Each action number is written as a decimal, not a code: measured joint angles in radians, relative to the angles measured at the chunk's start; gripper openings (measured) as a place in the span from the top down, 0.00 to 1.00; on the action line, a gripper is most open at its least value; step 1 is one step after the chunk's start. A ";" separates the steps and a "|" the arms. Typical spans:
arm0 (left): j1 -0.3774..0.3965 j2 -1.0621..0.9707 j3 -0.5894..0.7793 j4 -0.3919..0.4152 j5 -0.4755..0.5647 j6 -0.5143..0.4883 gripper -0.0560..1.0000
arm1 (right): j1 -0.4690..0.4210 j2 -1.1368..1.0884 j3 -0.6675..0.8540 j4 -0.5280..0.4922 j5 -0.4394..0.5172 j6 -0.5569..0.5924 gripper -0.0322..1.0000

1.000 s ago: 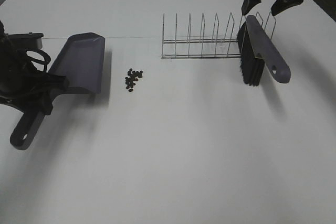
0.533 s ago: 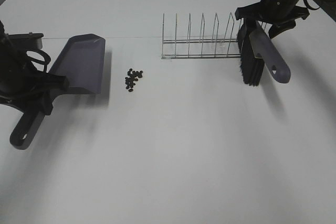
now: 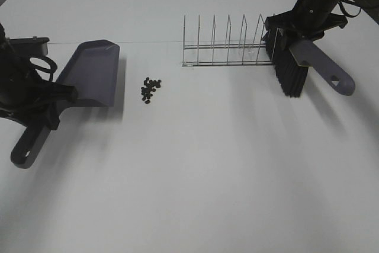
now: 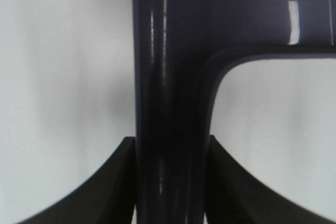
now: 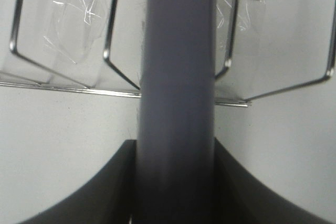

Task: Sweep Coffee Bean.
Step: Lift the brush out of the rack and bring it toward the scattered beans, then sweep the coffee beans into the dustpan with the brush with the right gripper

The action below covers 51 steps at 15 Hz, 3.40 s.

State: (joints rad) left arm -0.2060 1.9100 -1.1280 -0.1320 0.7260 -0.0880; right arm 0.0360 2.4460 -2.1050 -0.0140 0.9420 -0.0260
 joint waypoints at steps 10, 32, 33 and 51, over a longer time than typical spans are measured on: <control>0.000 0.000 0.000 0.000 0.001 0.004 0.64 | 0.000 -0.124 -0.308 0.014 0.279 0.069 0.70; -0.101 0.142 -0.007 0.003 0.030 -0.058 0.64 | 0.352 -0.273 0.342 -0.064 0.021 0.166 0.70; -0.101 0.142 -0.007 0.002 0.031 -0.058 0.64 | 0.371 -0.238 0.342 -0.064 0.014 0.166 0.70; -0.101 0.144 -0.009 -0.012 0.043 -0.063 0.64 | 0.711 0.101 -0.368 -0.117 0.276 0.169 0.70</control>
State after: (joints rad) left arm -0.3070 2.0540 -1.1370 -0.1440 0.7690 -0.1510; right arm 0.7470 2.5470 -2.4730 -0.1310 1.2180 0.1430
